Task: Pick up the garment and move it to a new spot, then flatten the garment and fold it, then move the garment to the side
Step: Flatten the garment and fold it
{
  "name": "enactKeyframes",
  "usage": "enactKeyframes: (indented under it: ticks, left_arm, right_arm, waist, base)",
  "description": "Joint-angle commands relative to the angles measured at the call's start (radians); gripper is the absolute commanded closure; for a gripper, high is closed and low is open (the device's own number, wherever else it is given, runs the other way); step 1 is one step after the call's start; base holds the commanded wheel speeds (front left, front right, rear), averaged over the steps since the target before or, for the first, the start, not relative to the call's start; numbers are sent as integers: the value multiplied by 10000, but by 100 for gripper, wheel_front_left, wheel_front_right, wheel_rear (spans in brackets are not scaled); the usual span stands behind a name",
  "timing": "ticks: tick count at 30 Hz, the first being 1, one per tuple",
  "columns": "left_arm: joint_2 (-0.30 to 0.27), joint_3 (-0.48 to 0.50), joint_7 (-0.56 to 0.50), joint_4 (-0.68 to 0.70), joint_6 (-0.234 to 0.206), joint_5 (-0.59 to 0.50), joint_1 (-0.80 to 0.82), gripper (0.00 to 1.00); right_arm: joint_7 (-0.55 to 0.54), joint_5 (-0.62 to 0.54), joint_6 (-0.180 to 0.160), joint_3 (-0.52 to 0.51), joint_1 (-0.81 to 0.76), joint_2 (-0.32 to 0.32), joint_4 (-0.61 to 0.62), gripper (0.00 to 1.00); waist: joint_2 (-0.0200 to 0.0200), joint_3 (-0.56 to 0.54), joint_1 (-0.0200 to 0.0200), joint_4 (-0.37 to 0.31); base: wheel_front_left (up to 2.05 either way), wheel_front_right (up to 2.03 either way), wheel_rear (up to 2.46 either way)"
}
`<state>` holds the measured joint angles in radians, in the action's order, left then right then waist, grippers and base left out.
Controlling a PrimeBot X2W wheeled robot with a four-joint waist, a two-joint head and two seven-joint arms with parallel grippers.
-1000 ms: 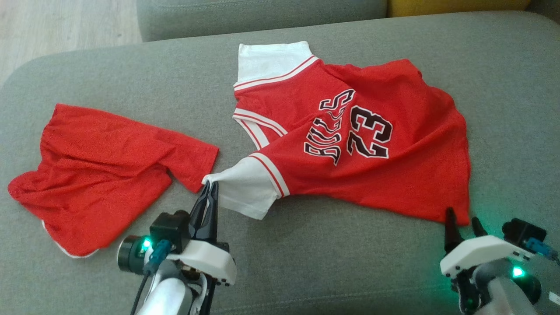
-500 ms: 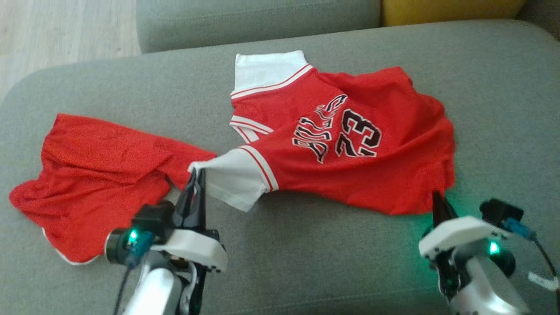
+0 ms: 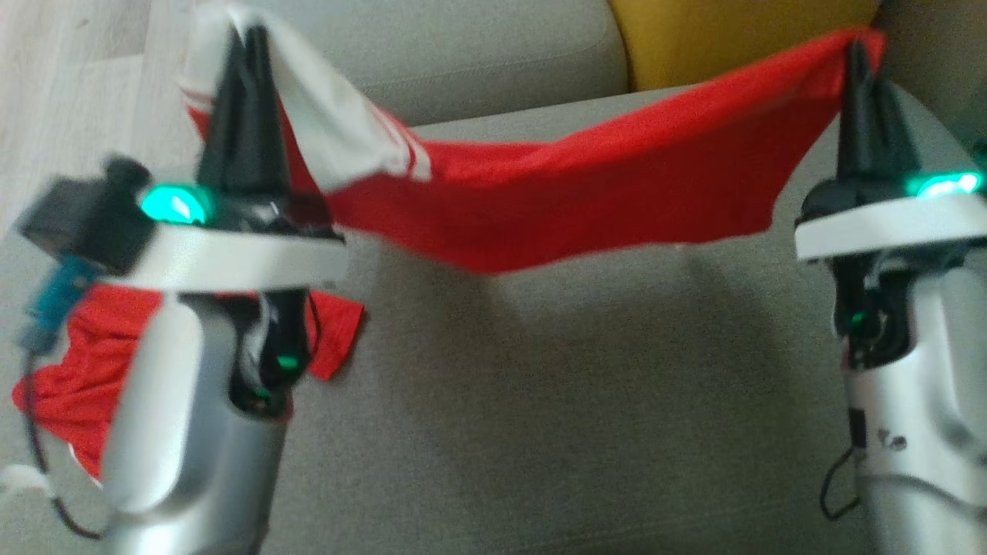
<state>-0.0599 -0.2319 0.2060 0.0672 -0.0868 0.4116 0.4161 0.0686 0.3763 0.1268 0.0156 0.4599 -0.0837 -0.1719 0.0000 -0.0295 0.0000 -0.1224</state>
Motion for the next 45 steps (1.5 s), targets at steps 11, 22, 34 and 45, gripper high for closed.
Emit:
enactKeyframes:
  ticks: [11, 22, 34, 45]
  left_arm:
    - [-242, 660, -1445, 2883, -444, 424, 1349, 100]
    - [-892, 418, -3176, 1151, -144, 552, 3141, 100]
    - [-1299, 281, -2250, -4359, 649, -280, 8617, 100]
    - [-551, -66, 56, -7278, 1045, -500, 10154, 100]
  right_arm:
    - [-1510, -922, 39, -658, 998, 281, 3285, 100]
    - [-2863, -1127, 39, -1319, 2157, 332, 2219, 100]
    - [-461, -2735, 39, -1962, 8090, 47, -3731, 100]
    - [1871, -2401, 39, -2283, 9617, -262, -7541, 100]
  waist:
    - [0, -465, 0, -398]
    - [0, 843, 0, -530]
    - [0, 3626, 0, 67]
    - [0, 4313, 0, 620]
  base:
    - [0, 0, 0]
    - [0, 0, 0]
    - [0, 0, 0]
    - [0, 0, 0]
